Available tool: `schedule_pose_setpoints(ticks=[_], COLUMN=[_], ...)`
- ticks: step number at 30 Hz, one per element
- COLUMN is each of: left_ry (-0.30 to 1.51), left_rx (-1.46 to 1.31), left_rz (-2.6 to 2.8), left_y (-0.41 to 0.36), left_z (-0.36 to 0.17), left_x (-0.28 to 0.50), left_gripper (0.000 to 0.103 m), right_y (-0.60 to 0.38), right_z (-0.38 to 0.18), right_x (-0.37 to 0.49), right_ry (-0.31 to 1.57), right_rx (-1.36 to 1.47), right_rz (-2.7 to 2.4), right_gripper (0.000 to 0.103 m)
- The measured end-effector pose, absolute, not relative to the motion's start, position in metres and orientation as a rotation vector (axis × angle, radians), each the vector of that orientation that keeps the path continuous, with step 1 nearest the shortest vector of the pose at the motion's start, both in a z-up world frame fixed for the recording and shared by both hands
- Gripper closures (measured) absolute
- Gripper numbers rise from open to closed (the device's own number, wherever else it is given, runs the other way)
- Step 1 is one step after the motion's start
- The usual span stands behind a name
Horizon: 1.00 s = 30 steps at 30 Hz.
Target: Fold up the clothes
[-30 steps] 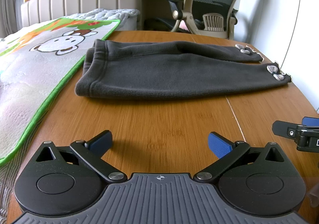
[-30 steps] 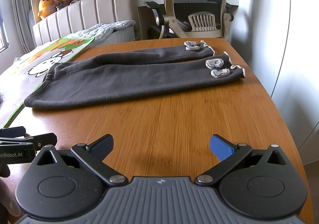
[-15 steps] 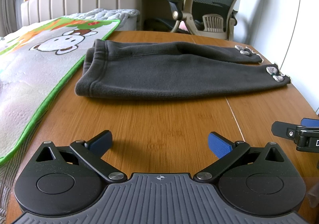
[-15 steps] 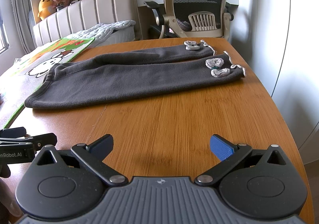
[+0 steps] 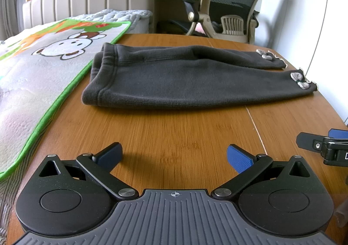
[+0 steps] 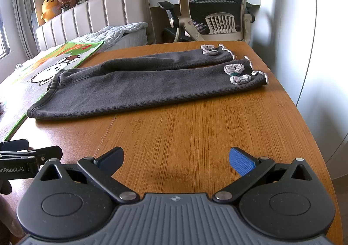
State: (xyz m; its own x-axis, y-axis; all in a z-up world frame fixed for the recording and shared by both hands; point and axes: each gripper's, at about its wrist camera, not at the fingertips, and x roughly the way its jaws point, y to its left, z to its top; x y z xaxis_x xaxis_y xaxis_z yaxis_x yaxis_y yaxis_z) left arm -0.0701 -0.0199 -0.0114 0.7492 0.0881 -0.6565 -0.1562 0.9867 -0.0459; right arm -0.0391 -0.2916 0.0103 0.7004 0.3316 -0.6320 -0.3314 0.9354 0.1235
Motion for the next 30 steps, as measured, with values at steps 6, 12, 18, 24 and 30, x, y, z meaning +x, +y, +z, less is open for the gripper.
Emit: schedule_pose_setpoints(ticks=[6,12,18,24,30], left_ry=[0.712,0.711,0.711,0.711,0.717], left_rx=[-0.1,-0.101,-0.1,-0.1,-0.09], left_rz=[0.134,0.135,0.136,0.136,0.137], left_y=[-0.0195,-0.0207,-0.0214,-0.0215,-0.0224], left_z=[-0.0115,-0.0115,-0.0116,-0.0118,-0.0121], left_x=[-0.0703,-0.0702,-0.07,-0.0699,-0.0694], left_gripper=[0.0,0.0,0.0,0.0,0.0], right_y=[-0.2909,-0.2912,-0.2915,-0.2911,-0.2914], right_z=[0.0105,0.0104,0.0104,0.0105,0.0107], right_x=[-0.0395,-0.0391,-0.0387,-0.0384,-0.0383], right_ry=[0.704,0.703,0.703,0.703,0.703], right_rx=[0.0,0.0,0.001,0.001,0.0], right_rz=[0.368,0.369,0.369,0.369,0.369], right_gripper=[0.0,0.0,0.0,0.0,0.0])
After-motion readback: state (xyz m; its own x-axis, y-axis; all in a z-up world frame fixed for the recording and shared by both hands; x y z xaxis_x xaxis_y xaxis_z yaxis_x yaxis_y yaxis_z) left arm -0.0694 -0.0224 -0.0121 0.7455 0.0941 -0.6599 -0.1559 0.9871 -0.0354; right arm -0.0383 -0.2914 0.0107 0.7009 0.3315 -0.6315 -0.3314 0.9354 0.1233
